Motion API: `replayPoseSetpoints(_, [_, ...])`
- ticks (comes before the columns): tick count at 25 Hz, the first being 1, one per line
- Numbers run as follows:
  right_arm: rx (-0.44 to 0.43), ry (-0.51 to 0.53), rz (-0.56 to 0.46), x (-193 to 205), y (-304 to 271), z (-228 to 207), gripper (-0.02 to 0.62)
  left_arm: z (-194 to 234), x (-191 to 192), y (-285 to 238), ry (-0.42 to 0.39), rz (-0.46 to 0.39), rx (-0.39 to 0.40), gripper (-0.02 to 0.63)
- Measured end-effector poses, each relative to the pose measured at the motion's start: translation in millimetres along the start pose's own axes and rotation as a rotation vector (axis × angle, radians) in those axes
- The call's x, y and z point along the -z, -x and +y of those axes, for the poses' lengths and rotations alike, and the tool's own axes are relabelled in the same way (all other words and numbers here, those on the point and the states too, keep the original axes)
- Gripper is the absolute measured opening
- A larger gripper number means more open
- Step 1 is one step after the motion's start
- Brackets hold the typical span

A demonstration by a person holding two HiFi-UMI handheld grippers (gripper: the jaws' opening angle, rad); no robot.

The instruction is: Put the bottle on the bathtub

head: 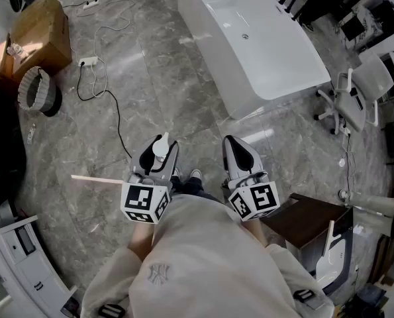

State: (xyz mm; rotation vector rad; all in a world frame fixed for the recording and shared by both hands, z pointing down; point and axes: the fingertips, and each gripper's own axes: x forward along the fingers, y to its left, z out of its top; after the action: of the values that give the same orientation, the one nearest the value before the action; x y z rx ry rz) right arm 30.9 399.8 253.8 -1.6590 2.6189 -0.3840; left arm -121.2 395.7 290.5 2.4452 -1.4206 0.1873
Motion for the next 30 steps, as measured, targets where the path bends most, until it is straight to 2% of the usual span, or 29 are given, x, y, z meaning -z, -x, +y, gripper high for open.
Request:
replayPoseSetpoints(16, [-0.004, 0.028, 0.003, -3.7, 11.3, 4.9, -0.002, 3.3, -0.8, 10.5, -0.005, -0.013, -0.027, 0.215])
replayPoseSetpoints(21, [0.005, 0.021, -0.045, -10.5, 20.4, -0.7, -0.002, -1.6, -3.1, 9.9, -0.009, -0.026, -0.032, 0.215])
replayPoseSetpoints(30, [0.016, -0.006, -0.051, -5.0, 36.7, -28.3, -0.002, -11.5, -11.8, 9.3, -0.003, -0.094, -0.063, 0.215])
